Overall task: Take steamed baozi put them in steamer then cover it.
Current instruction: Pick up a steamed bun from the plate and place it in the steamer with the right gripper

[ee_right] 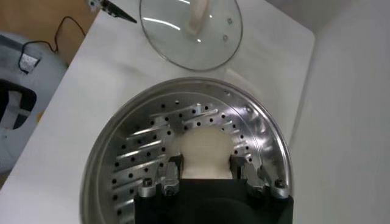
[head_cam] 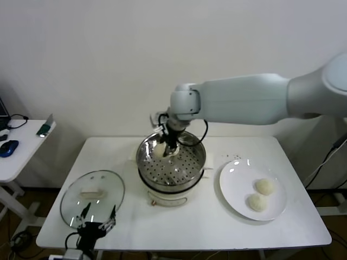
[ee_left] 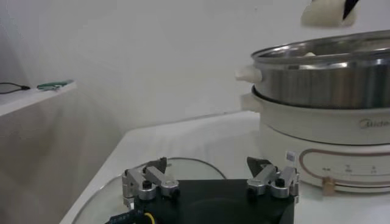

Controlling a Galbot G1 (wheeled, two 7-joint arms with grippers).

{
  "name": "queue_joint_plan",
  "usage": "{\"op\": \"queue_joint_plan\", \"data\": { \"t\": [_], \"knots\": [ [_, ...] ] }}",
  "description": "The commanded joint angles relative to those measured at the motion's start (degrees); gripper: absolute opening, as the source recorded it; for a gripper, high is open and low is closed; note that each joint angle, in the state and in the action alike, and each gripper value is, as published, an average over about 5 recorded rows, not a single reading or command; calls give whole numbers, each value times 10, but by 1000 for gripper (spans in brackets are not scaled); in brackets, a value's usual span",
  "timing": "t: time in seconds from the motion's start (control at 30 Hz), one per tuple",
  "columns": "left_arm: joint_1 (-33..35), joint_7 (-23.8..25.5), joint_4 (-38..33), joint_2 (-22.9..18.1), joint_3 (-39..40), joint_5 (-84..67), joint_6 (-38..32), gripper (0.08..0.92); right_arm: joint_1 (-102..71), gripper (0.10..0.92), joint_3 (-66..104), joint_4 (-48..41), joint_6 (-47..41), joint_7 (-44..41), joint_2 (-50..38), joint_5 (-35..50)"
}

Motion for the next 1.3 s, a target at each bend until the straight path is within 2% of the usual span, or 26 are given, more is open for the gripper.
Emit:
{"op": "queue_joint_plan", "data": {
  "t": [0.03,0.9,1.0,1.13,1.3],
  "knots": [
    [0,-1,2,0,0,1,-2,823,-76,538,8,-59,-13,28,53,-23],
    [0,-4,9,-1,0,2,-11,823,-114,551,15,-110,-2,29,65,-60],
    [-1,-4,10,-1,0,2,-12,823,-111,602,13,-110,9,22,65,-59],
    [-1,-4,10,-1,-1,2,-12,823,-89,719,11,-101,26,6,53,-58],
    [-1,-4,9,-2,-1,2,-12,823,-28,811,8,-70,52,-33,1,-43]
  ]
}}
